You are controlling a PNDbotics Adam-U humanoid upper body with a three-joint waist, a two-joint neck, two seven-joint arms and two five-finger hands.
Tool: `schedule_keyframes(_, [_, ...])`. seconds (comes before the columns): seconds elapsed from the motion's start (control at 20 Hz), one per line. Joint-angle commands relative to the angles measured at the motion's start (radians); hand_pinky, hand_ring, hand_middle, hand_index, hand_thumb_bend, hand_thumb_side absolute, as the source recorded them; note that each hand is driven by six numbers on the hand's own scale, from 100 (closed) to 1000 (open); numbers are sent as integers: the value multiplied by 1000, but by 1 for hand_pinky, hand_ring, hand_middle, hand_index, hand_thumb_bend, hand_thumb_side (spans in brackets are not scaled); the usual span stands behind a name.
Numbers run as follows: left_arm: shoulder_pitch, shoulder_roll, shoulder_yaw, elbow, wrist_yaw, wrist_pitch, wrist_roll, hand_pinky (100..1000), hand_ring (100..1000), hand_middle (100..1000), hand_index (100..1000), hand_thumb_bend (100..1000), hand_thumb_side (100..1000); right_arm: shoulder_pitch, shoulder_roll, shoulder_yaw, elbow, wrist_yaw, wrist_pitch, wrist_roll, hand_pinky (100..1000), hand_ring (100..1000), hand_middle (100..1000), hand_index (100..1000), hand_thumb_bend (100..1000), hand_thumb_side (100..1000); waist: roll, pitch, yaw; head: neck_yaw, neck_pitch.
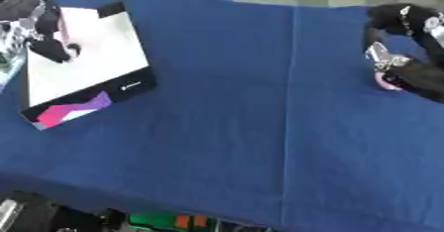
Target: Pick up the objects with one hand, pass them to the other hand, and then place them into the box on the other side of the table.
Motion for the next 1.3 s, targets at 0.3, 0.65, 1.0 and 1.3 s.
schedule_keyframes(0.3, [-34, 13, 5, 99, -17, -24, 35, 563, 509, 434, 562, 395, 100, -14, -21, -19, -16, 4, 13, -22, 893, 843, 716, 855, 100, 737, -14, -1, -5, -2, 6])
schedule_keyframes(0.65, [-38, 11, 7, 124, -49, -41, 46, 679, 642, 577, 732, 582, 581, -13, -22, -22, -6, -48, 35, -28, 895, 855, 729, 866, 100, 683, -16, 1, -5, -4, 6])
schedule_keyframes(1.0, [-37, 8, 30, 74, -10, -54, 88, 729, 699, 651, 743, 535, 587, -8, -31, -29, -3, -6, 68, -54, 885, 853, 705, 832, 100, 589, -17, 0, -2, -34, 6])
schedule_keyframes(1.3, [-29, -1, 53, -46, 84, -46, 146, 715, 686, 686, 731, 485, 562, 2, -47, -51, -7, -20, 79, -64, 883, 861, 747, 829, 100, 548, -18, 0, -2, -79, 6])
